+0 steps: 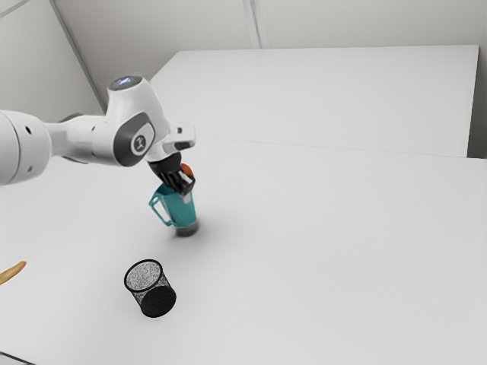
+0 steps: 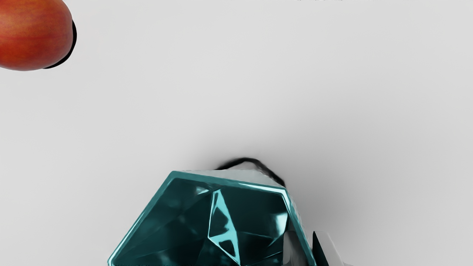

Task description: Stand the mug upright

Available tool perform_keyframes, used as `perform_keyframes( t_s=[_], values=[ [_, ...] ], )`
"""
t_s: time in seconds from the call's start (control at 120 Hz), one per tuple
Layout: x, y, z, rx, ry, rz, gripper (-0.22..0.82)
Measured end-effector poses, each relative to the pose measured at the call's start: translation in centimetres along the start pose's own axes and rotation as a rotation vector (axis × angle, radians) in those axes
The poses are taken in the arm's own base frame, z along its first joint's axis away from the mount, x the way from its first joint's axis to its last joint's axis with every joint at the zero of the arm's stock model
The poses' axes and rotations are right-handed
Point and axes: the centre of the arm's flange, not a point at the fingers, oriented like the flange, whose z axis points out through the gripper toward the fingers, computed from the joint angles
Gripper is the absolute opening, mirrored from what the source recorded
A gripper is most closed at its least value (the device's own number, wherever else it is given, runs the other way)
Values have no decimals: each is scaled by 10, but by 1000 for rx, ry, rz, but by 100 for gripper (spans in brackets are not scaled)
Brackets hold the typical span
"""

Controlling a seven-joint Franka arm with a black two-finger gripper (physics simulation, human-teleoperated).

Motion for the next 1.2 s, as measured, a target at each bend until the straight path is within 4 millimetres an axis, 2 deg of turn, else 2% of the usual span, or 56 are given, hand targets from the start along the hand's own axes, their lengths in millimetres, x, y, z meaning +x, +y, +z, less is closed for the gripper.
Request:
perform_keyframes(
  t_s=[0.233,0.317,0.492,0.6,0.7,0.8,0.942,1.058,1.142,1.2],
  values=[
    [-4,4,24,3,19,-54,-18],
    [-4,7,27,4,30,-66,-15],
    [-2,6,25,3,52,-90,22],
    [-1,7,16,8,70,-99,37],
    [2,12,-8,18,105,-98,46],
    [14,19,-54,14,146,-100,51],
    [39,25,-130,-18,172,-102,56],
    [46,25,-181,-35,155,-101,58],
    [42,20,-207,-45,126,-109,59],
    [37,14,-216,-50,98,-120,59]
  ],
)
